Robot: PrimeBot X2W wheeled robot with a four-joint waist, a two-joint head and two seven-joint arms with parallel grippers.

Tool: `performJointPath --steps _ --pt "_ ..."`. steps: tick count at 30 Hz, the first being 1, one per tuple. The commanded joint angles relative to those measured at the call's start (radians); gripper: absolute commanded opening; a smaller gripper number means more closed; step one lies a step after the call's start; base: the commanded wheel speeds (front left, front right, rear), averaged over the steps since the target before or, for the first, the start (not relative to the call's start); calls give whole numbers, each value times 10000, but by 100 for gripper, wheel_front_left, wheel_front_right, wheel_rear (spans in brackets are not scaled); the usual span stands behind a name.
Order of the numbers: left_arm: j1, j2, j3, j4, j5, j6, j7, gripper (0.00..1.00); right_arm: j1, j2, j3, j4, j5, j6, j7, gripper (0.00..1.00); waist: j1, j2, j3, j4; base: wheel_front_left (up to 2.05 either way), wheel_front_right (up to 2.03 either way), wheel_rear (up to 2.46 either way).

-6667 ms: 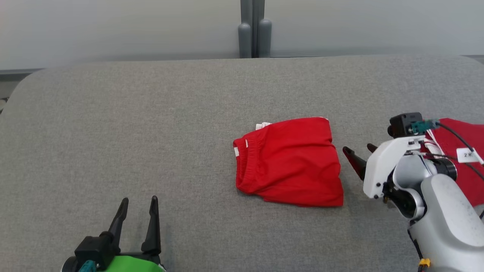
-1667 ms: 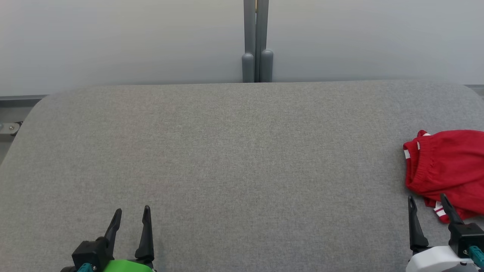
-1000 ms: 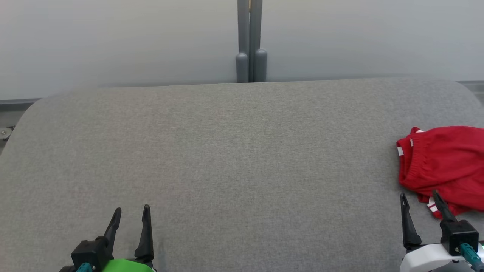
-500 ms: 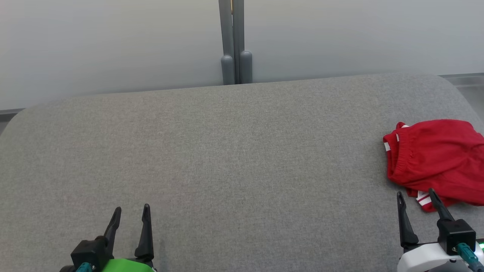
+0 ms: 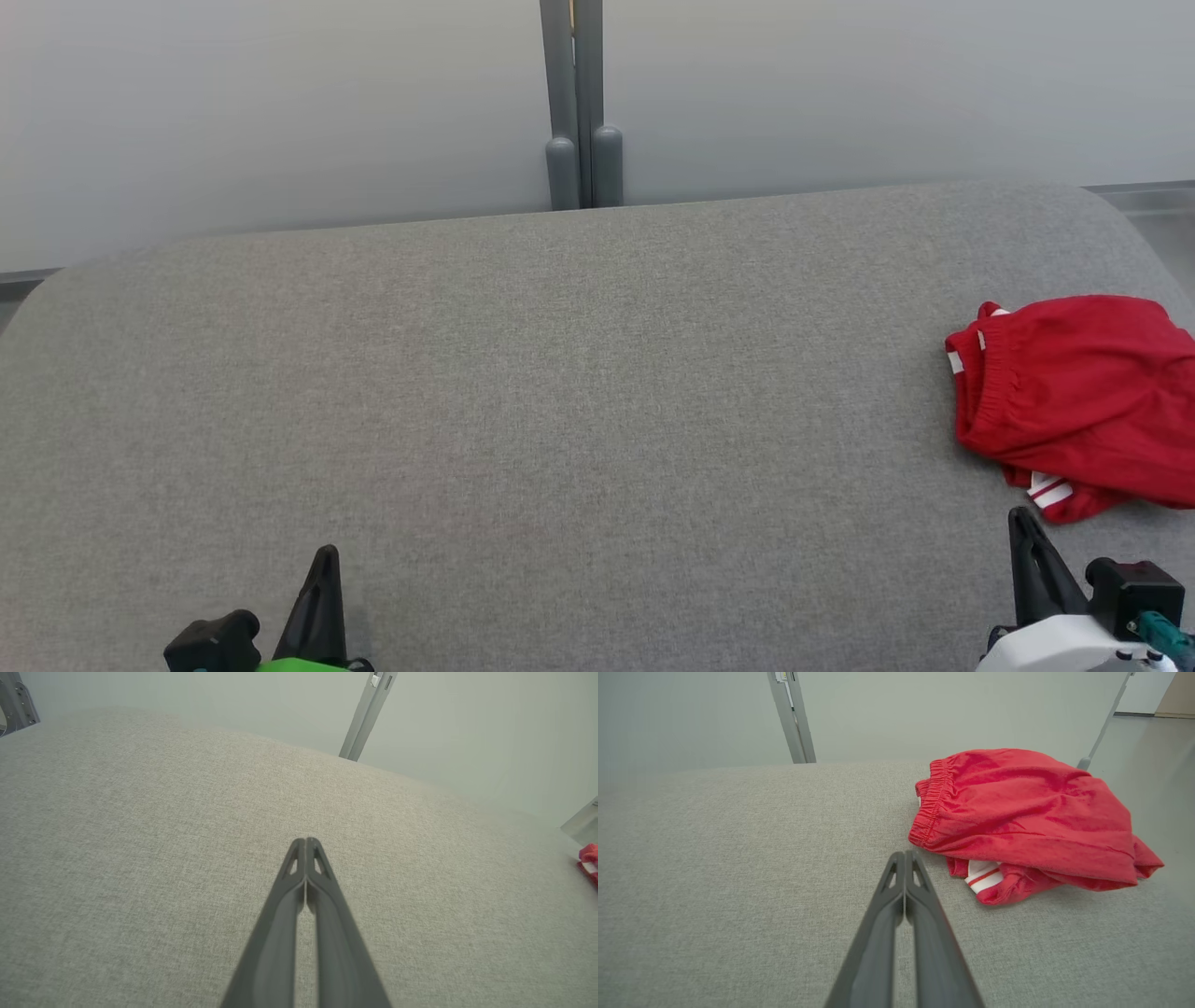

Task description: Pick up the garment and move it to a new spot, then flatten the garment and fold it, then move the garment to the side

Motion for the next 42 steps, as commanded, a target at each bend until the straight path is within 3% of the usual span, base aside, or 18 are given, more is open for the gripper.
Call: performJointPath --steps 1,12,42 --pt "-259 32 95 -211 -530 0 104 0 -309 -65 0 -119 679 -1 100 0 0 -1 5 0 0 0 0" --pt "-514 52 293 -322 -2367 0 600 0 -540 -90 177 -139 3046 -3 512 0 0 -1 24 -2 0 0 0" --pt "-1034 82 731 -559 -6241 0 1671 0 -1185 -141 358 21 7972 -7 1565 0 0 -1 76 -8 0 0 0"
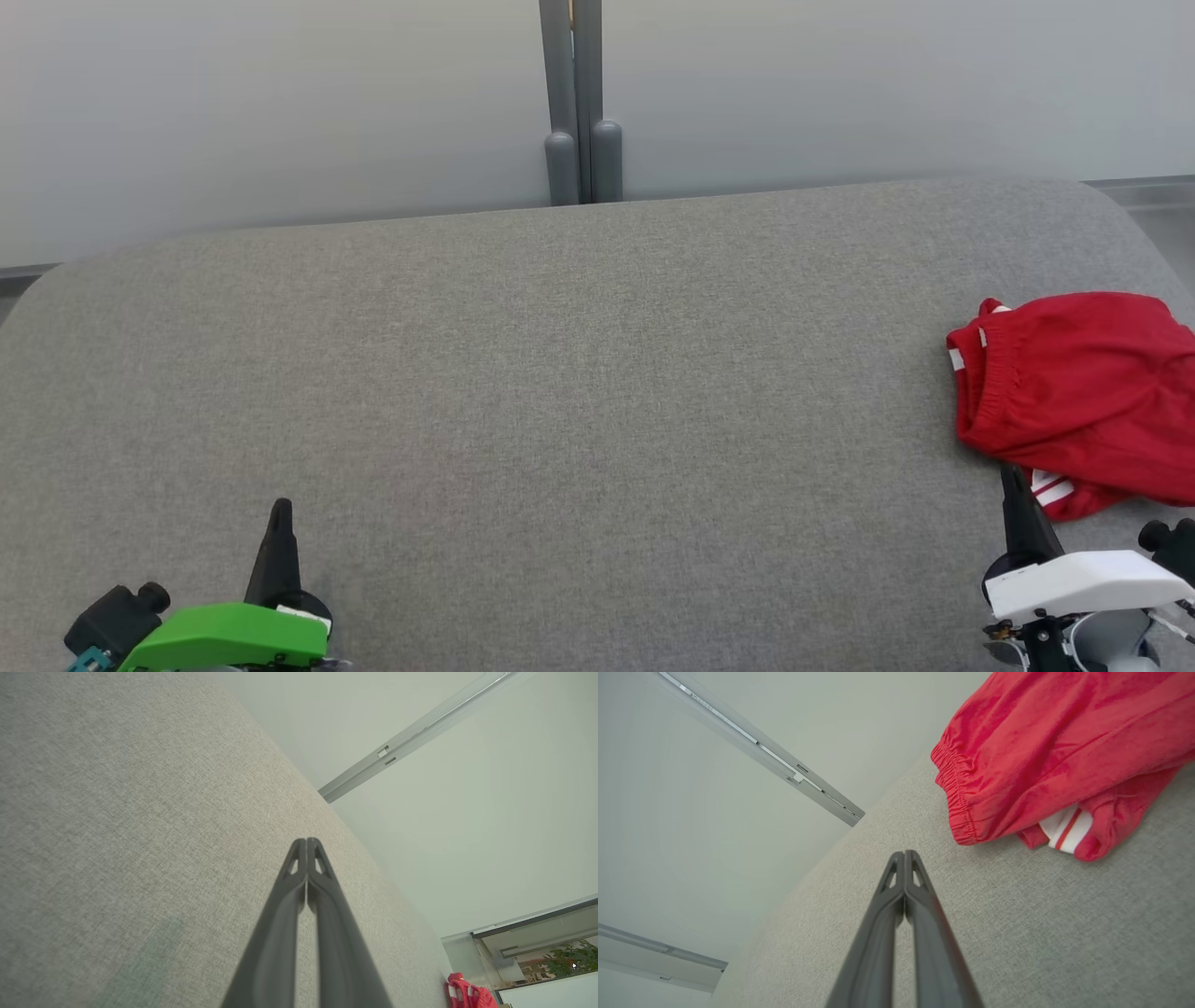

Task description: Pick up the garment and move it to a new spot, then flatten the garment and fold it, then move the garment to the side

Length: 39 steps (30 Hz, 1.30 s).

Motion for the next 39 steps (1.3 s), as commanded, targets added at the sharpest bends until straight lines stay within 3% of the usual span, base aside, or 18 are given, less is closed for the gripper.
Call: performJointPath --steps 1,39 --pt "-290 71 71 -132 -340 0 78 0 -237 -85 13 -69 364 -3 78 0 0 0 2 0 0 0 0" --pt "-774 85 506 -348 -3956 -1 1107 0 -856 -126 171 106 4986 -4 1085 0 0 0 70 -8 0 0 0"
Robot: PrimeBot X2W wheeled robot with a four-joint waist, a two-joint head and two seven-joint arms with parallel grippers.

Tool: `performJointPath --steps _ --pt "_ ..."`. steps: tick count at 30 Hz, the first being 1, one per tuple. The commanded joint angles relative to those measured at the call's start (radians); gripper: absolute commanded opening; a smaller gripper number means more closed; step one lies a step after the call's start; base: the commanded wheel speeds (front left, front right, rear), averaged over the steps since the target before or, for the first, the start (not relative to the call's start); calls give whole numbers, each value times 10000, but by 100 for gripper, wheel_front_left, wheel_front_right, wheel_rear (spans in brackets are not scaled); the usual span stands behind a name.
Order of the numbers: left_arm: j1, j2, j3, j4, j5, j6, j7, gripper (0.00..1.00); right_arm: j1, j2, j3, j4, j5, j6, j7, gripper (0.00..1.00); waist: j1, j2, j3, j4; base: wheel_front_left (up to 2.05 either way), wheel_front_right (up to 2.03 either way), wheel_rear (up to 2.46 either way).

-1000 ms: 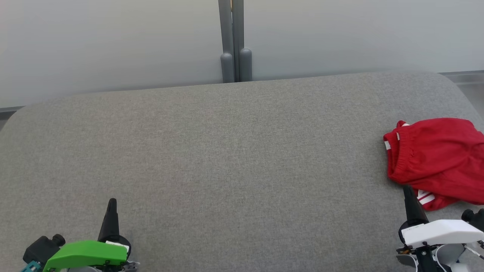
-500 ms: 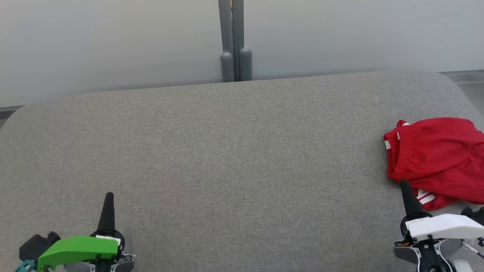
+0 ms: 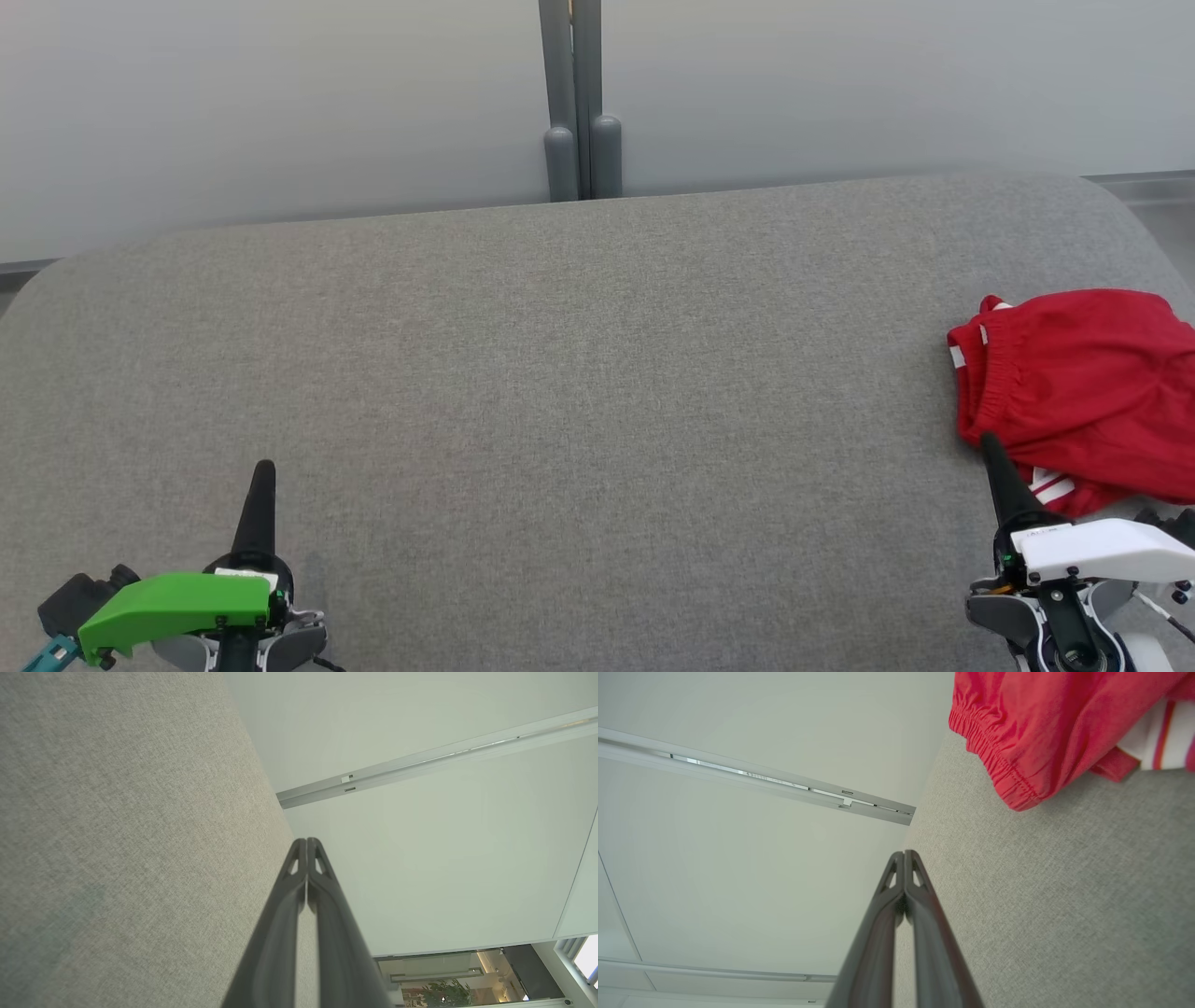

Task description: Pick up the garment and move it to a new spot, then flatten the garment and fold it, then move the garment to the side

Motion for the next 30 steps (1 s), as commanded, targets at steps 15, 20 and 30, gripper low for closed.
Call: performJointPath --steps 15,20,30 --pt "-382 76 198 -152 -1356 -3 384 0 -381 -76 63 31 1677 4 370 0 -1 0 28 -3 0 0 0" --pt "-423 75 234 -168 -1604 -3 465 0 -418 -80 75 48 2033 3 443 0 -1 0 35 -4 0 0 0" --pt "-514 76 326 -206 -2340 -3 678 0 -541 -84 108 87 2967 2 635 0 -1 0 55 -6 0 0 0"
